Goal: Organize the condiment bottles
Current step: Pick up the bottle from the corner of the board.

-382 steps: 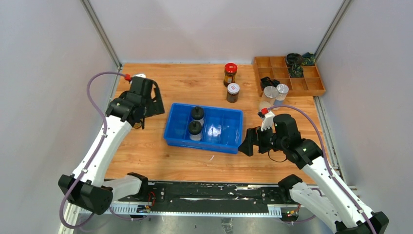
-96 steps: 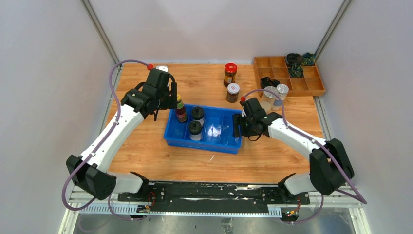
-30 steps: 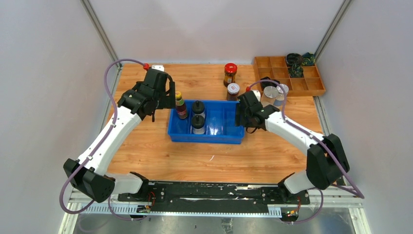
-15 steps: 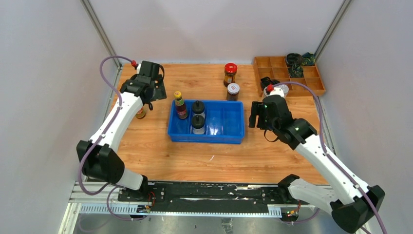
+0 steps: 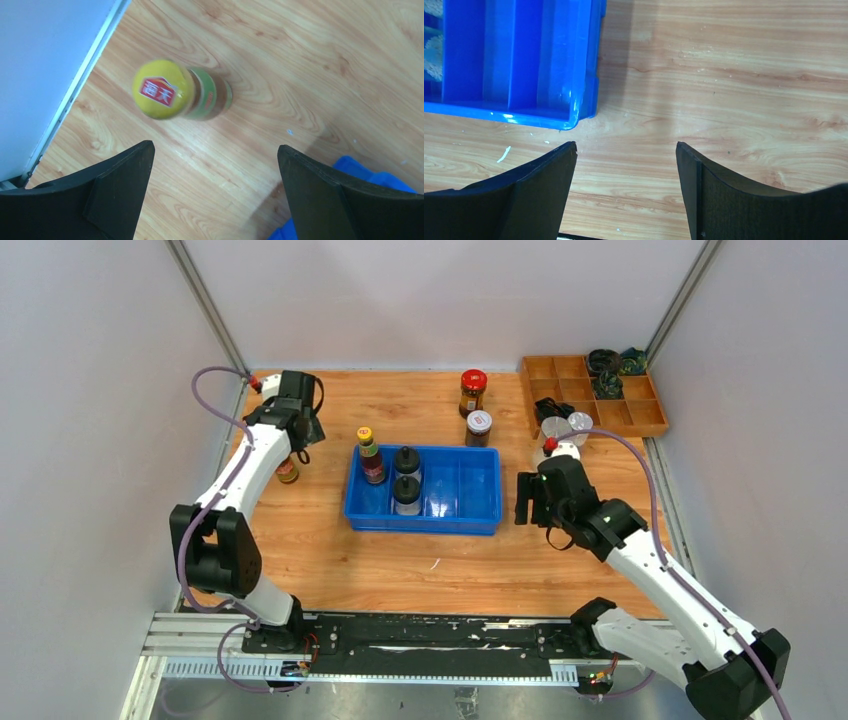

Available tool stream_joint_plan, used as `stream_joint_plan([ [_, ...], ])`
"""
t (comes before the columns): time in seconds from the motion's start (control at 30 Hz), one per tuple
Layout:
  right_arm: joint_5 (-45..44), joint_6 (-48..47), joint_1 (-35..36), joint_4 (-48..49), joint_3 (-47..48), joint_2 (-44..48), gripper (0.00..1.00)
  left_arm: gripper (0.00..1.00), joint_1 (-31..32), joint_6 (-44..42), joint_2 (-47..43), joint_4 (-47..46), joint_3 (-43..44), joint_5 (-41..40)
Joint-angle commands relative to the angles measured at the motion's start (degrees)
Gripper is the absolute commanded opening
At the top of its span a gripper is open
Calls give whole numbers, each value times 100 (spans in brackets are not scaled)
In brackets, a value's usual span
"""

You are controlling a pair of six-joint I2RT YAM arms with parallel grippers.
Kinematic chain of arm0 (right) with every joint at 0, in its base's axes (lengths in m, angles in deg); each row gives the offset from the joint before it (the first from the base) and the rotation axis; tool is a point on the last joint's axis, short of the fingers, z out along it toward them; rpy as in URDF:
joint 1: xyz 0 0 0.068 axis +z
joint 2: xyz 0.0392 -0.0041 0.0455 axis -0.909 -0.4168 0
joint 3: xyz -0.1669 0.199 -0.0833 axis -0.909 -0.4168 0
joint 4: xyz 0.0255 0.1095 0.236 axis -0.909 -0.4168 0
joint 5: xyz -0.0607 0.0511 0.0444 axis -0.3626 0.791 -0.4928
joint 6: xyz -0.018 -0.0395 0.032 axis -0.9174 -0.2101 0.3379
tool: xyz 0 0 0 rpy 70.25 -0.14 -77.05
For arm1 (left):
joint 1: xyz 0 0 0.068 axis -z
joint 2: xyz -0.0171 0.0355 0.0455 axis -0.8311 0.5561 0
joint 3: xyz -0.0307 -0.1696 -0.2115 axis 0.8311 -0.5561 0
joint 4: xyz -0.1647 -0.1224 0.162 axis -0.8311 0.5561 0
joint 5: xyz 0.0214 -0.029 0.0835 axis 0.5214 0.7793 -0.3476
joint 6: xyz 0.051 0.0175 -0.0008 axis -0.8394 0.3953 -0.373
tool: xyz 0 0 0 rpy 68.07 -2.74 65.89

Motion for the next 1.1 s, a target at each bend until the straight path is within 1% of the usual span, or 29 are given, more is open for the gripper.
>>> stream_joint_plan([
  [0.0, 151, -63, 58, 95, -230, 57, 78, 100, -284, -158, -49, -372, -107, -154],
  [0.17, 231, -31, 60, 193, -379, 20, 79, 98, -588, -532, -180, -784, -354, 158],
  [0.3, 286, 1, 60, 288, -489, 1, 78, 98, -781, -741, -256, -1040, -483, 589],
  [0.43, 403, 40, 59, 314, -527, -70, 78, 97, -781, -1003, -337, -1206, -498, 713],
  [0.47, 404, 51, 59, 319, -539, -94, 78, 97, -932, -1060, -339, -1225, -492, 757],
  [0.57, 416, 56, 59, 345, -592, -118, 78, 95, -997, -1204, -318, -1214, -435, 814],
  [0.8, 484, 84, 63, 478, -737, -189, 78, 85, -1178, -1422, -341, -1159, -305, 928],
  [1.07, 611, 99, 52, 558, -766, -430, 78, 64, -1268, -1356, -168, -1043, -200, 1313],
])
